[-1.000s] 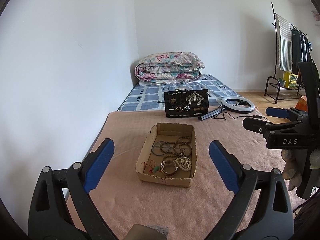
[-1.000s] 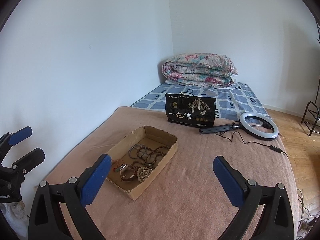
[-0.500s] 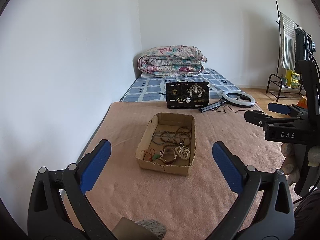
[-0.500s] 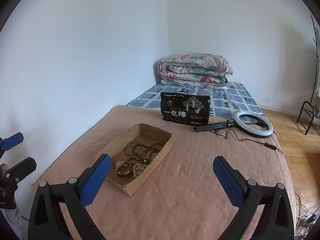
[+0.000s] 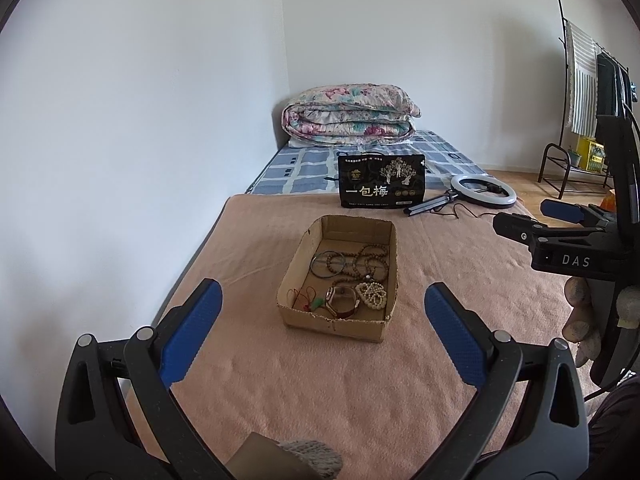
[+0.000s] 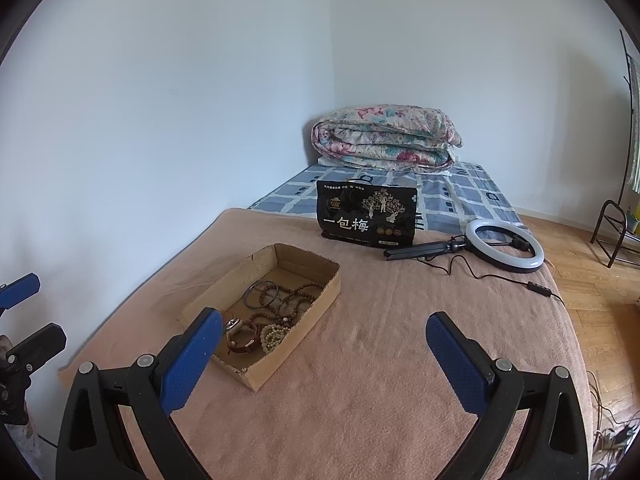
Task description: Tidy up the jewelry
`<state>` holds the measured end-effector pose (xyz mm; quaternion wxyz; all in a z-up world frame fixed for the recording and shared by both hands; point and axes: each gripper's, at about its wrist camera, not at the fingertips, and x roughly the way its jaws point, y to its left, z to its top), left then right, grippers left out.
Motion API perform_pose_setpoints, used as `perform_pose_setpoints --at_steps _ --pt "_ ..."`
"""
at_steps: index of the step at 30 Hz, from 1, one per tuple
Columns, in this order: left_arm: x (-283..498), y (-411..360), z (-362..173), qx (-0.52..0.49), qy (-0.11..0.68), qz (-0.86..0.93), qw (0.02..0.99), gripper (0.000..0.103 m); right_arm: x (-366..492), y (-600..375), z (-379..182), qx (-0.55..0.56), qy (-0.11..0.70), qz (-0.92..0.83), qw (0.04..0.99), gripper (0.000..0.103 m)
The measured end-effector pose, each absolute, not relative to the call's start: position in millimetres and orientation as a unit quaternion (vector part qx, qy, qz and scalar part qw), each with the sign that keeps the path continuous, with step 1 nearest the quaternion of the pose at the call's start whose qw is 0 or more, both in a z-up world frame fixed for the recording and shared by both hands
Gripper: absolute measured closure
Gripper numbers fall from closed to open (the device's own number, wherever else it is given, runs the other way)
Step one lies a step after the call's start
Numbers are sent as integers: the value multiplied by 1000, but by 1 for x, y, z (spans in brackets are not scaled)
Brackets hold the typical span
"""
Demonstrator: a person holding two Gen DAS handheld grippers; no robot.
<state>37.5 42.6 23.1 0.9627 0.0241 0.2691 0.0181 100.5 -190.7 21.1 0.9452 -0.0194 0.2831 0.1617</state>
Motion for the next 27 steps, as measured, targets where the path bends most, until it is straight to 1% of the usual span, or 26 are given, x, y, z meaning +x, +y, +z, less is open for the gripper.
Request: perform_pose_setpoints --at_steps 27 --pt "39 44 16 27 268 25 963 0 104 -200 14 -16 291 162 943 0"
